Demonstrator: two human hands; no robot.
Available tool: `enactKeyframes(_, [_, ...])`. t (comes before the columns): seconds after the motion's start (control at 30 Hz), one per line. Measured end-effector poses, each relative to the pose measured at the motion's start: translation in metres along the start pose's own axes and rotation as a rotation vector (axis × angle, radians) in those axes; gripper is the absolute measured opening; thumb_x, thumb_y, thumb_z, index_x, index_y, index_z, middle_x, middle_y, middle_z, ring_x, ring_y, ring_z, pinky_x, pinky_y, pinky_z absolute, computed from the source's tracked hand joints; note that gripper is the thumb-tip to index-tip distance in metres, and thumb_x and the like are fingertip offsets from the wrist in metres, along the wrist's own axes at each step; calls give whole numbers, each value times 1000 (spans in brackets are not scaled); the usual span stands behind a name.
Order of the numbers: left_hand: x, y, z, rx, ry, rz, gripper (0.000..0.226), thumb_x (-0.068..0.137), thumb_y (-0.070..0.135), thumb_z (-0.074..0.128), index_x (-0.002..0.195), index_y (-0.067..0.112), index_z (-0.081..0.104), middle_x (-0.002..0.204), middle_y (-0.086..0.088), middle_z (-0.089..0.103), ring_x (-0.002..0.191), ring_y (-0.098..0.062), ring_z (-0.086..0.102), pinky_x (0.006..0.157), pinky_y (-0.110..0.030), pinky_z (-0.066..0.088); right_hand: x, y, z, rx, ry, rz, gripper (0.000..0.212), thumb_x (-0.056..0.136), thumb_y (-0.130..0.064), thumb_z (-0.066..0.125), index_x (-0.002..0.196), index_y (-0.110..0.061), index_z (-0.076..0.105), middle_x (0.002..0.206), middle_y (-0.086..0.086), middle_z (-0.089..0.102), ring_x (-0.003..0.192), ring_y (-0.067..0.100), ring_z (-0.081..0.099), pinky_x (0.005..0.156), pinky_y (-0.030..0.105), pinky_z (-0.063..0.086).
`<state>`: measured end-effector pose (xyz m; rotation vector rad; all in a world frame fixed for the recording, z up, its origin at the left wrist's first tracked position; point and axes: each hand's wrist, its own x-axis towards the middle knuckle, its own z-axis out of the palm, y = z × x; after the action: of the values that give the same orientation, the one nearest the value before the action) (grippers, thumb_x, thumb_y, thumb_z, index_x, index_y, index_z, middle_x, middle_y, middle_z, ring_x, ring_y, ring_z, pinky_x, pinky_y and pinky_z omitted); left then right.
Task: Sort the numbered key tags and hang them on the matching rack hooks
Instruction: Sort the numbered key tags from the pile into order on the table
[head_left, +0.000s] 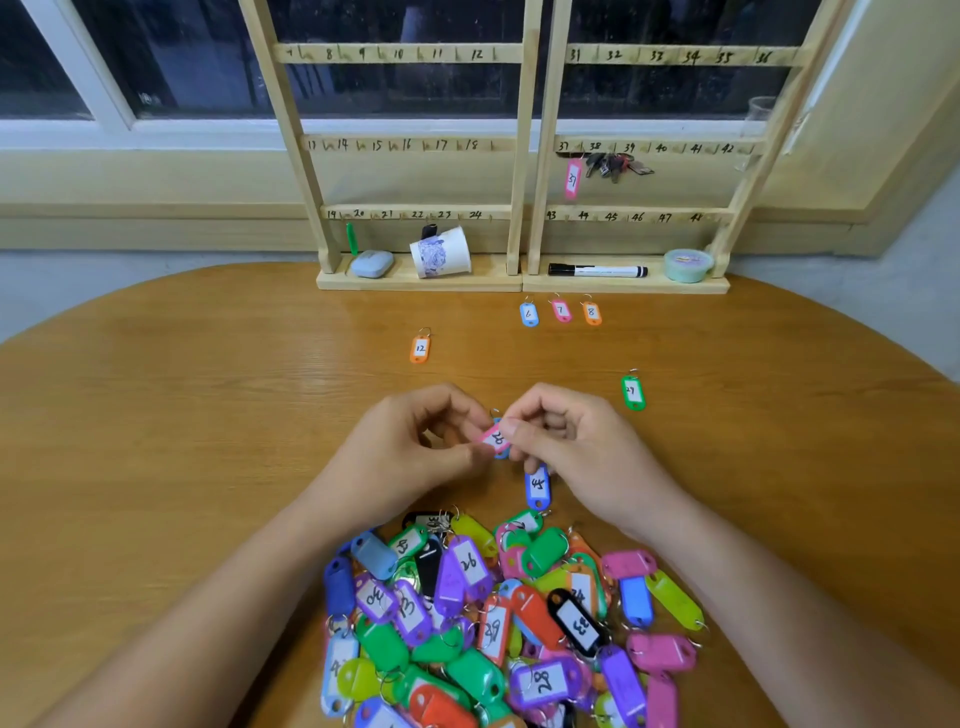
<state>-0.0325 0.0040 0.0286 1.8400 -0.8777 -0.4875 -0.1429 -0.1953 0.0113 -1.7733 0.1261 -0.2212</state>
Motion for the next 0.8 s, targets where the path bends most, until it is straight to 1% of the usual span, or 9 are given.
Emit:
enactKeyframes(0.07, [0, 0, -1, -62, 25, -8, 11, 93, 7, 80, 100, 16, 78, 90, -4, 80, 79, -20, 70, 78, -35, 54, 0, 1, 2, 21, -19, 13, 6, 101, -12, 72, 95, -13, 74, 79, 7, 74, 71, 16, 65, 68, 27, 54])
enactKeyframes(0.13, [0, -2, -1, -145, 37, -41, 5, 93, 9, 82, 97, 10, 78, 88, -9, 81, 78, -22, 69, 78, -39, 53, 0, 0, 1, 70, 0, 17, 4, 98, -12, 75, 101, -8, 75, 85, 11, 76, 74, 17, 68, 72, 27, 56])
enactKeyframes(0.23, [0, -2, 1, -259, 79, -78, 15, 89, 11, 85, 97, 3, 76, 89, -18, 80, 80, -29, 74, 85, -45, 58, 1, 0, -1, 113, 13, 4, 21, 89, -8, 84, 108, -7, 75, 98, 19, 76, 86, 18, 69, 84, 35, 59])
enactKeyframes(0.3, [0, -1, 3, -296, 100, -77, 18, 87, 10, 85, 98, 1, 75, 88, -19, 80, 80, -30, 77, 86, -43, 60, 1, 3, 0, 66, 27, -11, 19, 89, -7, 85, 105, -9, 76, 98, 14, 76, 89, 14, 68, 86, 34, 58])
enactKeyframes(0.43, [0, -1, 7, -275, 81, -54, 18, 90, 10, 84, 100, 0, 72, 88, -19, 80, 85, -41, 78, 89, -51, 59, 1, 3, 1, 38, 67, -15, 5, 95, -10, 79, 98, -11, 75, 93, 9, 78, 86, 17, 71, 80, 31, 58])
enactKeyframes(0.53, [1, -5, 6, -225, 98, -47, 13, 91, 13, 85, 98, 9, 75, 86, -16, 79, 81, -35, 74, 85, -57, 58, 4, -1, -5, 34, 132, 14, 6, 94, -6, 78, 97, -9, 74, 82, 4, 76, 77, 14, 71, 69, 21, 53])
enactKeyframes(0.6, [2, -10, 2, -160, 122, -38, 10, 91, 17, 86, 96, 18, 77, 85, -11, 78, 74, -26, 67, 78, -49, 56, 6, -4, -19, -4, 201, 28, 7, 94, -6, 79, 98, -10, 76, 80, 1, 76, 74, 11, 70, 67, 18, 51])
enactKeyframes(0.67, [4, -15, -3, -81, 164, -42, 9, 92, 20, 85, 95, 23, 77, 84, -4, 78, 70, -18, 64, 74, -39, 53, 10, -4, -41, -79, 302, 61, 8, 93, -12, 81, 99, -16, 78, 83, 1, 79, 75, 11, 72, 69, 20, 53])
enactKeyframes(0.8, [6, -21, -10, 63, 207, -55, 4, 96, 24, 80, 97, 26, 77, 83, 3, 79, 64, -13, 64, 62, -28, 50, 17, 4, -82, -223, 483, 126, 10, 91, -14, 84, 98, -17, 79, 84, 1, 80, 81, 14, 75, 75, 29, 56])
